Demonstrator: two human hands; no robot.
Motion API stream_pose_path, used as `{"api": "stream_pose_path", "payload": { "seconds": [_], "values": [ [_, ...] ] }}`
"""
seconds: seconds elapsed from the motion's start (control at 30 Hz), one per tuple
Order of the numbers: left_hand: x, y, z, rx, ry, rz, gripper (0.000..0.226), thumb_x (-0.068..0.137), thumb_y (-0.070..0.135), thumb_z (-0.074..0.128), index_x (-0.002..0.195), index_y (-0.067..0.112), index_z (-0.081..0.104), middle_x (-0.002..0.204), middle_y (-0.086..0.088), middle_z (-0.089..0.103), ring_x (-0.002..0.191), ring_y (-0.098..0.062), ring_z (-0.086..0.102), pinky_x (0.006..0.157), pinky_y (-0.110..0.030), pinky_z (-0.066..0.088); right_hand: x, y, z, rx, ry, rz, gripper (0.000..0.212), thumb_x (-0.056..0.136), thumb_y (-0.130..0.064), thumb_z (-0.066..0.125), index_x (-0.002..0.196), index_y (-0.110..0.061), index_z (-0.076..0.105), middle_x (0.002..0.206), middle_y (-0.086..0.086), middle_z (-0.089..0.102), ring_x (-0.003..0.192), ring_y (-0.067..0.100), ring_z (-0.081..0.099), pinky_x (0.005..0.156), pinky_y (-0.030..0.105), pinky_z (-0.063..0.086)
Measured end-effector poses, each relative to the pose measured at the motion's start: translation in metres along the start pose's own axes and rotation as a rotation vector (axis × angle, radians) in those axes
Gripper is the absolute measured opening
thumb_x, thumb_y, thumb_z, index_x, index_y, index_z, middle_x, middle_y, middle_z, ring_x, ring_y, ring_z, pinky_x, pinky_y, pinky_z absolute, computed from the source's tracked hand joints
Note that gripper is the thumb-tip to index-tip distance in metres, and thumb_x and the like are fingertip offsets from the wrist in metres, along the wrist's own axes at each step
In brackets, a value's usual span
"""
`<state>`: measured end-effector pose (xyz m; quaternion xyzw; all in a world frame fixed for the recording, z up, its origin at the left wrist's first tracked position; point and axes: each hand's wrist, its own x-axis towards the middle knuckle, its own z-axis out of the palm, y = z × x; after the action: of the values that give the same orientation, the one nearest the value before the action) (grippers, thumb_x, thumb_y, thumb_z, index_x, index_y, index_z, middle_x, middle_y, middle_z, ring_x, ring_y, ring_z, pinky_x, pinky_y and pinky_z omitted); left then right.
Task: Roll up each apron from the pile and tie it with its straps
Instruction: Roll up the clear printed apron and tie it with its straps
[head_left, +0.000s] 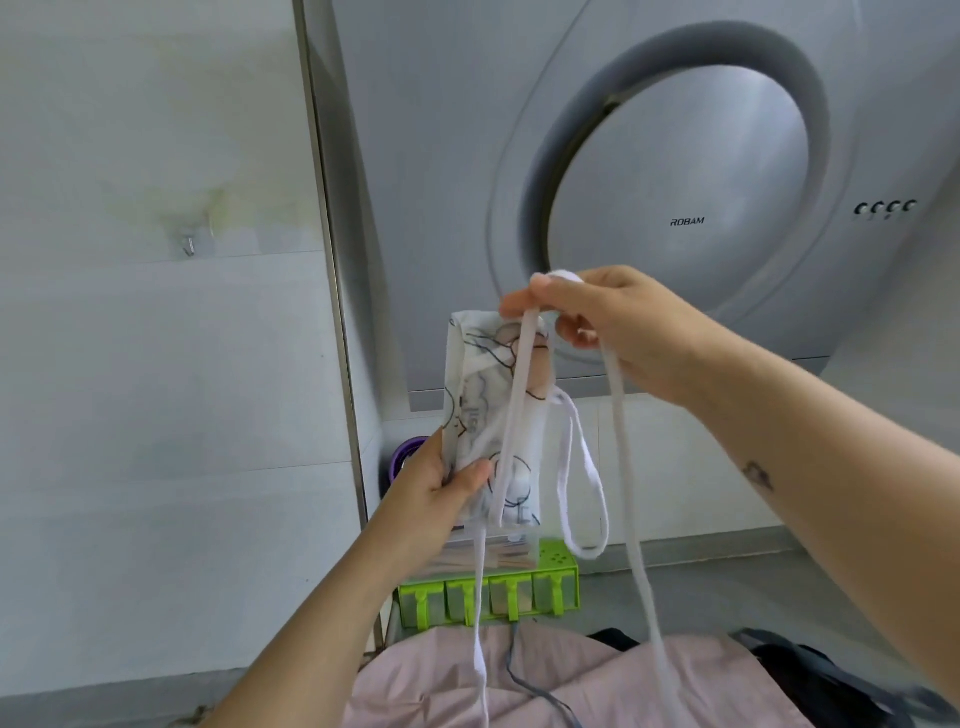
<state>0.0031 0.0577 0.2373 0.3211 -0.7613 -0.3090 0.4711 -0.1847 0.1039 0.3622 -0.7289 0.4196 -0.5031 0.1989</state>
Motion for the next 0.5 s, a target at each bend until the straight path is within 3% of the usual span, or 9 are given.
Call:
{"api": "stream_pose_path", "payload": {
  "seconds": [0.1, 0.17, 0.27, 0.3, 0.4, 0.43, 0.5],
  "values": [
    [-0.004, 0.007, 0.001, -0.086, -0.081, -0.033, 0.024, 0.096, 0.01, 0.05, 0.114, 0.025, 0.057, 0.104, 0.016, 0.071, 0.101, -0.004, 0.065, 0.088, -0.022, 0.051, 0.01, -0.007, -0.009, 0.033, 0.015, -0.004, 0.033, 0.095, -0.039, 0.049, 0.095, -0.02, 0.075, 0.086, -0.018, 0.071, 0.077, 0.011, 0.045, 0.082, 0.025, 0.037],
    [-0.007, 0.012, 0.001, -0.166, -0.142, -0.036, 0.024, 0.095, 0.009, 0.05, 0.114, 0.022, 0.058, 0.104, 0.012, 0.072, 0.101, -0.008, 0.067, 0.086, -0.022, 0.052, 0.015, -0.007, -0.014, 0.126, -0.019, 0.022, 0.037, 0.097, -0.04, 0.045, 0.099, -0.016, 0.073, 0.098, -0.011, 0.073, 0.082, 0.011, 0.053, 0.085, 0.028, 0.039],
    [-0.01, 0.018, 0.0, -0.244, -0.218, 0.009, 0.027, 0.09, 0.018, 0.056, 0.117, 0.02, 0.059, 0.114, 0.003, 0.07, 0.111, -0.016, 0.064, 0.094, -0.03, 0.051, 0.017, 0.0, -0.021, 0.397, -0.135, 0.144, 0.047, 0.096, -0.042, 0.034, 0.106, -0.011, 0.067, 0.104, 0.004, 0.072, 0.093, 0.018, 0.065, 0.09, 0.033, 0.047],
    [-0.01, 0.02, 0.0, -0.286, -0.227, 0.014, 0.028, 0.087, 0.023, 0.06, 0.115, 0.02, 0.061, 0.115, 0.0, 0.07, 0.111, -0.019, 0.064, 0.095, -0.033, 0.051, 0.018, 0.005, -0.021, 0.509, -0.155, 0.183, 0.047, 0.091, -0.041, 0.036, 0.101, -0.01, 0.069, 0.098, 0.008, 0.072, 0.089, 0.021, 0.067, 0.086, 0.034, 0.051],
    [-0.006, 0.029, -0.003, -0.415, -0.178, 0.023, 0.029, 0.078, 0.033, 0.066, 0.106, 0.024, 0.068, 0.109, -0.005, 0.071, 0.108, -0.026, 0.064, 0.095, -0.044, 0.049, 0.017, 0.034, -0.007, 0.686, -0.169, 0.211, 0.055, 0.09, -0.026, 0.03, 0.056, -0.01, 0.07, 0.063, 0.008, 0.064, 0.055, 0.017, 0.062, 0.06, 0.024, 0.049],
    [-0.003, 0.031, -0.003, -0.465, -0.149, 0.026, 0.028, 0.08, 0.028, 0.065, 0.108, 0.02, 0.067, 0.106, -0.005, 0.072, 0.104, -0.025, 0.065, 0.09, -0.042, 0.051, 0.014, 0.044, 0.006, 0.657, -0.185, 0.241, 0.059, 0.094, -0.021, 0.028, 0.058, -0.007, 0.073, 0.069, 0.013, 0.065, 0.058, 0.019, 0.065, 0.064, 0.027, 0.05],
    [0.001, 0.035, -0.005, -0.567, -0.102, 0.013, 0.031, 0.082, 0.016, 0.055, 0.112, 0.011, 0.06, 0.094, -0.002, 0.074, 0.086, -0.017, 0.07, 0.07, -0.028, 0.056, 0.007, 0.064, 0.029, 0.536, -0.239, 0.216, 0.039, 0.094, -0.018, 0.04, 0.1, 0.008, 0.069, 0.107, 0.035, 0.059, 0.094, 0.037, 0.064, 0.09, 0.048, 0.049]
  ]
}}
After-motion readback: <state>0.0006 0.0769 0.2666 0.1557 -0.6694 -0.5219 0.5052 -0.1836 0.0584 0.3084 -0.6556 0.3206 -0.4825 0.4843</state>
